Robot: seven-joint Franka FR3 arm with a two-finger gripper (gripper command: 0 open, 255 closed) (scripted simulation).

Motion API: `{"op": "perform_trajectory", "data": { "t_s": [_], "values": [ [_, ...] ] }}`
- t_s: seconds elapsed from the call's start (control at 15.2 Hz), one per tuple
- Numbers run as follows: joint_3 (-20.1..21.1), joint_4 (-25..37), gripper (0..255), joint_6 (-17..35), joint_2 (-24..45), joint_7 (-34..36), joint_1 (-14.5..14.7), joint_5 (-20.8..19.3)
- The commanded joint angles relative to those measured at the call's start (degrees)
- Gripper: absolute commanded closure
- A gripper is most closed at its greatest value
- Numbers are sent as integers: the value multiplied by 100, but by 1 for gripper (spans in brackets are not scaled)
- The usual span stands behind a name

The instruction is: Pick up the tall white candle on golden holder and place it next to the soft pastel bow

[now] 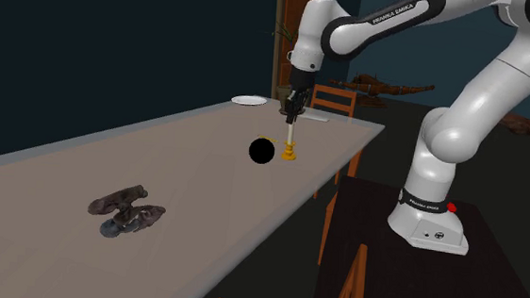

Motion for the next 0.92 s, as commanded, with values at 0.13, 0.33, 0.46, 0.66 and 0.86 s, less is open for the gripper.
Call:
{"op": "perform_trajectory", "data": {
  "t_s": [0.13,0.33,0.46,0.66,0.86],
  "values": [
    [-12,264,255,-349,-83,-9,2,2],
    [-22,458,255,-594,-134,-18,1,2],
    [-29,593,255,-755,-160,-23,0,1],
    [-38,802,255,-993,-189,-30,-2,-1],
    [-47,1020,255,-1228,-205,-37,-4,-4]
  ]
}}
